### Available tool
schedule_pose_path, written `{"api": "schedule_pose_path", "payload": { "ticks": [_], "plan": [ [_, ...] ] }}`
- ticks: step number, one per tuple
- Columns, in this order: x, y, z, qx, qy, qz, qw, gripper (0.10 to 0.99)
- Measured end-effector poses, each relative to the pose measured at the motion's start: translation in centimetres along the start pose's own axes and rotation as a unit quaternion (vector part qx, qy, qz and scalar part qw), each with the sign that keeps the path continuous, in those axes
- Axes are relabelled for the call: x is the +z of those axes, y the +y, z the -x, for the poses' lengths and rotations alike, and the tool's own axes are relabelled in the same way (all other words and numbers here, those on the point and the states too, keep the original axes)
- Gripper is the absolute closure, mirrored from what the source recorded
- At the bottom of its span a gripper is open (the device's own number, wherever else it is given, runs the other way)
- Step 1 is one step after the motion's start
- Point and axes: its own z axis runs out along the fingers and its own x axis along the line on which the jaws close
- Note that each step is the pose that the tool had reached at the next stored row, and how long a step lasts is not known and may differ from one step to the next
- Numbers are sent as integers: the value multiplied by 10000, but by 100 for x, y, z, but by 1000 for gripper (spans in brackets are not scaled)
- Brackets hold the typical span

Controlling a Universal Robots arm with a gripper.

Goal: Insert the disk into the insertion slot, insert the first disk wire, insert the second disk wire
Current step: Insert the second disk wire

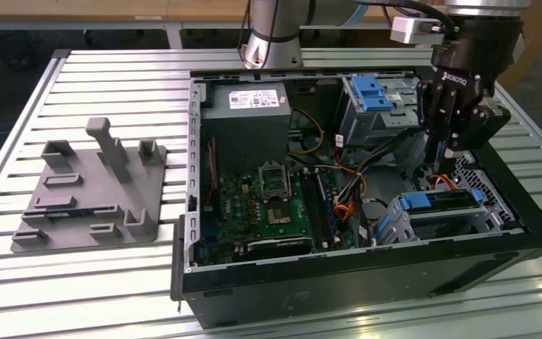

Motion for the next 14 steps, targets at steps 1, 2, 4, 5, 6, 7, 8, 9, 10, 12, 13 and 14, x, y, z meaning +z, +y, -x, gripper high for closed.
{"api": "schedule_pose_path", "payload": {
  "ticks": [1, 2, 4, 5, 6, 7, 8, 9, 10, 12, 13, 14],
  "plan": [
    [4, 1, 1, -1, 4, 0, 10000, 729],
    [6, 2, 2, -2, 7, -1, 10000, 729],
    [9, 3, 2, -4, 9, -2, 10000, 729],
    [10, 3, 3, -6, 11, -3, 10000, 729],
    [11, 3, 3, -9, 12, -4, 10000, 729],
    [12, 4, 4, -13, 13, -6, 10000, 729],
    [13, 5, 4, -18, 13, -8, 10000, 729],
    [14, 7, 4, -25, 14, -11, 10000, 729],
    [15, 10, 4, -32, 15, -14, 10000, 729],
    [15, 18, 4, -43, 21, -19, 10000, 729],
    [15, 20, 4, -47, 24, -21, 10000, 729],
    [14, 20, 4, -53, 29, -24, 10000, 729]
  ]
}}
